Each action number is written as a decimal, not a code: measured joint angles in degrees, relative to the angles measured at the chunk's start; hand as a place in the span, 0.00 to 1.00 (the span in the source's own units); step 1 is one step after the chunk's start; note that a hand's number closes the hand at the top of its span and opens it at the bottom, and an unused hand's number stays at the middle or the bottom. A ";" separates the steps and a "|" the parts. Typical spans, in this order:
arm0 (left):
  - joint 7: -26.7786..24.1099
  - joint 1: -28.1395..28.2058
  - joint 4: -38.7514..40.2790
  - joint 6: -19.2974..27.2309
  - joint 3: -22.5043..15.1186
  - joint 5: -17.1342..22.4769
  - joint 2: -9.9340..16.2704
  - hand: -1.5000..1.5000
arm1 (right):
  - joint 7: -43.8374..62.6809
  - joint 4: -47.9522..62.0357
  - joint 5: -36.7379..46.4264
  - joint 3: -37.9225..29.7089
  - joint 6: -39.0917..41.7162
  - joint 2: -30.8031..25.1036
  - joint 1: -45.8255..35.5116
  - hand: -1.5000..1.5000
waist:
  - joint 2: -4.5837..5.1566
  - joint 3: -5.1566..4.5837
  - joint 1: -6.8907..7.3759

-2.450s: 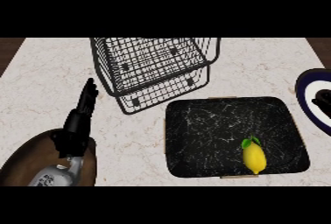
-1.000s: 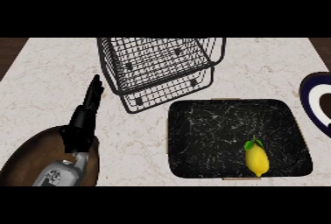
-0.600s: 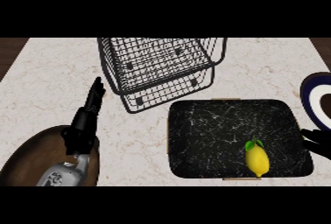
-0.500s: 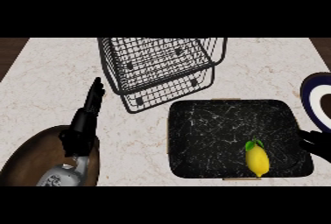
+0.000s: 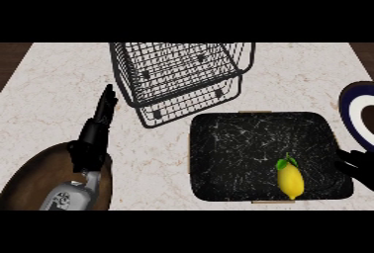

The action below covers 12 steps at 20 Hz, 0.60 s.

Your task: Pick the lemon from the tray and place it in the tiered basket

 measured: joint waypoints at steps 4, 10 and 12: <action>0.33 0.05 -0.36 -1.13 0.88 -0.42 -0.06 0.50 | -2.70 -0.44 6.89 0.86 1.94 2.22 0.32 0.00 | 0.01 0.02 0.09; 0.83 -1.43 1.08 -0.73 0.81 -2.58 -2.46 0.50 | -8.21 0.81 15.62 4.89 4.35 4.64 -1.70 0.00 | 0.05 0.02 0.24; 0.89 -1.37 1.06 -1.09 1.06 -2.78 -2.59 0.50 | -11.37 1.02 17.22 4.56 4.86 4.71 -1.12 0.00 | 0.02 0.03 0.11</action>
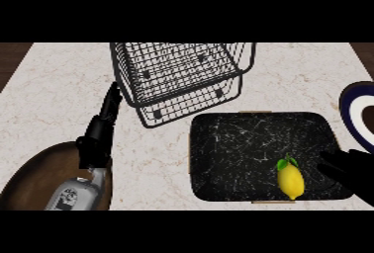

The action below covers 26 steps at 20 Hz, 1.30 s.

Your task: Pick the lemon from the tray and place it in the tiered basket

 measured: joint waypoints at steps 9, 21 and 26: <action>-1.23 2.56 -1.33 -2.07 1.48 0.29 0.15 0.50 | -7.08 4.72 15.59 4.15 -4.61 1.73 -0.72 0.00 | 0.03 0.02 0.20; 0.15 2.07 -1.87 -2.99 2.65 -2.91 -2.34 0.50 | -20.63 14.92 28.88 4.54 -9.89 4.53 2.20 0.00 | 0.02 -0.02 0.01; -1.25 3.28 -1.78 -4.74 4.14 -2.55 -2.41 0.50 | -23.02 15.74 32.04 5.86 -10.61 7.23 3.04 0.00 | 0.01 -0.03 0.00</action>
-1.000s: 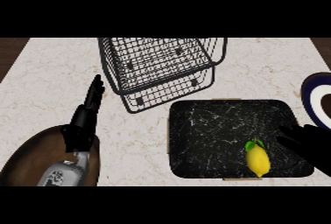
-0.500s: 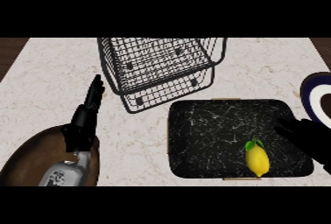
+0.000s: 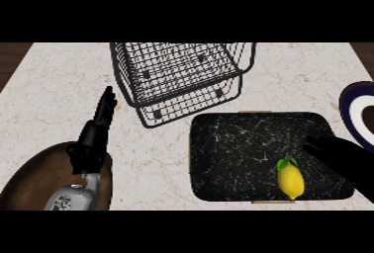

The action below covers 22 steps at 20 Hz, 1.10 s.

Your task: Pick the lemon from the tray and place it in the tiered basket

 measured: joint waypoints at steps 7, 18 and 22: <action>0.32 -0.01 -0.25 -1.41 1.23 -0.52 -0.77 0.50 | -1.13 1.73 3.08 1.36 1.78 3.31 -1.78 0.00 | 0.00 -0.02 0.08; 0.73 0.64 -1.08 -2.46 2.13 -2.67 -2.15 0.50 | -2.36 6.05 9.90 4.76 0.94 7.77 -2.12 0.00 | 0.00 -0.02 0.08; -0.01 1.15 -0.93 -3.90 3.21 -2.16 -1.98 0.50 | -2.15 7.82 12.25 6.00 0.48 9.67 -2.95 0.00 | 0.00 -0.02 0.08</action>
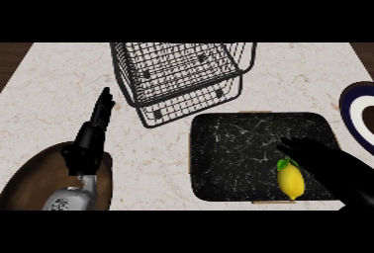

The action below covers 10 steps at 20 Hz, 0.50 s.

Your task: Pick the lemon from the tray and place it in the tiered basket

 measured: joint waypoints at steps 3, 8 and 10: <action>0.95 -0.83 -0.23 0.53 -0.03 -1.15 -0.62 0.50 | -0.27 1.58 0.66 -0.04 -0.25 1.30 -1.24 0.00 | 0.01 0.01 0.02; 1.51 -1.54 0.03 0.54 0.04 -1.92 -1.74 0.50 | -2.81 4.05 2.36 -0.24 -2.88 1.80 -0.06 0.00 | 0.00 0.01 -0.05; 1.31 -2.15 0.55 0.48 0.74 -1.96 -1.78 0.50 | -2.76 4.39 3.14 0.30 -3.10 2.63 0.14 0.00 | 0.00 0.00 -0.06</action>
